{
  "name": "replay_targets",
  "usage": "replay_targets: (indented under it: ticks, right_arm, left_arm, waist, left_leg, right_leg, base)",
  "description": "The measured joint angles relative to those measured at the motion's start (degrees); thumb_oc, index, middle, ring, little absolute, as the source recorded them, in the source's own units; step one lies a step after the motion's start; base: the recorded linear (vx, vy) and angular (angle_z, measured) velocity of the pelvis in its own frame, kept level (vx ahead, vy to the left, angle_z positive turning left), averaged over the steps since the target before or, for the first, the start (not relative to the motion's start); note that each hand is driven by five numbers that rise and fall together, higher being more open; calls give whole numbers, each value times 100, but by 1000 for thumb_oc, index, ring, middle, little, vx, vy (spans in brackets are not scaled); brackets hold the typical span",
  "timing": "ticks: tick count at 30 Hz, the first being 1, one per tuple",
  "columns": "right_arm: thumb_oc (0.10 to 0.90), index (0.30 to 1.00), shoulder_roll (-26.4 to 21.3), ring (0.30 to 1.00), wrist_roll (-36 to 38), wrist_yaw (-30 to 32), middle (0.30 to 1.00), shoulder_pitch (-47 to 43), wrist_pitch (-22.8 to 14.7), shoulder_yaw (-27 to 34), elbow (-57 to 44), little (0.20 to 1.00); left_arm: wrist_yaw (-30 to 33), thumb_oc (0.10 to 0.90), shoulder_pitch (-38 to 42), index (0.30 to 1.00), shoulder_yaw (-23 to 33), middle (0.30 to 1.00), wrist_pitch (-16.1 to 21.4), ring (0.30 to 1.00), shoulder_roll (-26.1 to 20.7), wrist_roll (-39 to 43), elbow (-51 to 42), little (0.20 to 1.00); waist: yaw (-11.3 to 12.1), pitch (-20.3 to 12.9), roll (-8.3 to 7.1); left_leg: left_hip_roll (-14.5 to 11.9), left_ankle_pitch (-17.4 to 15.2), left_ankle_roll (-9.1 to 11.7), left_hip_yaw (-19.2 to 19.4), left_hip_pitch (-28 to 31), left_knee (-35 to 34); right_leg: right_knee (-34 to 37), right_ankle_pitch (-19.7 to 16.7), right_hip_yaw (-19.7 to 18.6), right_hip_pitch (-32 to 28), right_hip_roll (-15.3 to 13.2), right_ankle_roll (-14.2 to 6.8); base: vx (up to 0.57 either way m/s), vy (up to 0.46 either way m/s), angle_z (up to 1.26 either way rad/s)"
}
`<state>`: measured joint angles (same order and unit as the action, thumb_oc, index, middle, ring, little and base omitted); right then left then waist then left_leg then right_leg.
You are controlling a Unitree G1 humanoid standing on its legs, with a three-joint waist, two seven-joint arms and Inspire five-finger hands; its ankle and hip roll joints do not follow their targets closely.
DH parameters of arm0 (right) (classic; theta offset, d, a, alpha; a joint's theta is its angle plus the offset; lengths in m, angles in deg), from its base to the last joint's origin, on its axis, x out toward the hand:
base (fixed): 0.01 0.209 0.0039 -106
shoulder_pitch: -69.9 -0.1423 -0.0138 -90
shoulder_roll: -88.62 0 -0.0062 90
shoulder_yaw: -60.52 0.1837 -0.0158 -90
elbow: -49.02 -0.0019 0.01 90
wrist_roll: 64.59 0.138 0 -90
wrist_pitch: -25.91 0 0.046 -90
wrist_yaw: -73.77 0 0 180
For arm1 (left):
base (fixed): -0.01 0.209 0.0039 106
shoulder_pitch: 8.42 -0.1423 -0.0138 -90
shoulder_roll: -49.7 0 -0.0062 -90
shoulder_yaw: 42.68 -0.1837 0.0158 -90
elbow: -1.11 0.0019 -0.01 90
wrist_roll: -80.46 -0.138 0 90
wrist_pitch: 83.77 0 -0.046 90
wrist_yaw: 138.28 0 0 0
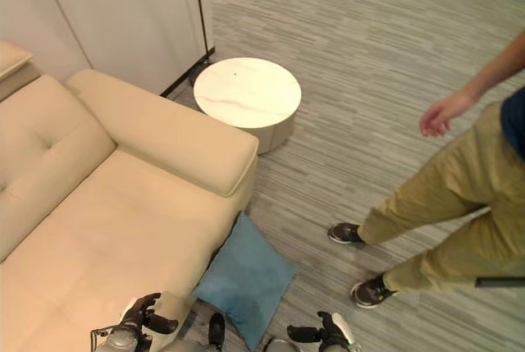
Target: Pick up all the scattered cushions and arrange them neatly on the sofa.
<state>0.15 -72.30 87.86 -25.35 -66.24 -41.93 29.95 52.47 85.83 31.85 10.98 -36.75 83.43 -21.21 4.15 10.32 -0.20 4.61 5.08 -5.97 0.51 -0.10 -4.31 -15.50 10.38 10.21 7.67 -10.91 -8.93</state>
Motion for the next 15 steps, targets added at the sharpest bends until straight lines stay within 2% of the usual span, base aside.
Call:
replay_targets:
  ticks: [2, 3, 4, 5, 8, 13, 15]
  right_arm:
    - [800, 900, 71, 900, 10, 31, 900, -130, -14, -24, -22, 900]
    - [800, 900, 136, 900, 8, 26, 900, -79, -10, -63, -12, 900]
    - [800, 900, 152, 900, 6, 28, 900, -73, -14, -60, -29, 900]
    - [800, 900, 156, 900, 2, 30, 900, -72, -16, -61, -43, 900]
    - [800, 900, 153, 900, -3, 18, 900, -10, -3, -62, -69, 900]
    - [800, 900, 78, 900, -4, 24, 900, 147, 0, -63, -109, 900]
    - [800, 900, 39, 900, 5, 39, 900, 254, 3, -65, -156, 900]
  left_arm:
    - [12, 800, -167, 900, -7, 900, -5, 900, -30, -35, -4, 900]
    - [18, 800, -296, 900, 1, 900, -11, 900, -138, -82, -3, 900]
    - [16, 800, -403, 900, -2, 900, -25, 900, -126, -85, -2, 900]
    - [22, 800, -480, 900, 6, 900, -23, 900, -76, -79, -6, 900]
    - [32, 800, -611, 900, 50, 900, -26, 900, -36, -80, -8, 900]
    - [44, 800, -555, 900, 43, 900, -25, 900, -16, -83, -27, 900]
    - [113, 800, -305, 900, -3, 900, -14, 900, 64, -80, -70, 900]
  waist:
    - [91, 2, -73]
    - [132, -48, -192]
    - [132, -55, -178]
    - [133, -68, -126]
    - [132, -114, -62]
    - [112, -154, -7]
    - [73, -154, 26]
  left_leg:
    - [10, -48, 80, -14, 65, -17]
    - [34, -94, 150, 20, 86, -19]
    - [-5, -130, 236, -8, 96, -15]
    - [-78, -121, 256, -17, 94, -14]
    - [-280, -147, 417, -69, 91, 8]
    - [-440, -139, 575, -178, 94, 13]
    - [-496, -92, 772, -518, -210, 213]
  right_leg:
    - [278, -212, -15, -67, -20, 54]
    - [582, -602, -8, -148, -37, 127]
    - [755, -874, 55, -226, 5, 190]
    - [896, -940, 67, -302, 105, 200]
    - [1487, -1213, 125, -601, 374, 404]
    - [2055, -1407, 299, -934, 599, 562]
    - [2085, -1335, 548, -915, 696, 558]
  base:
    - [26, -75, 4]
    - [-4, -98, -6]
    - [-13, -141, -4]
    - [-34, -158, 1]
    - [-37, -115, -2]
    - [-81, -139, 15]
    - [-212, -210, 68]
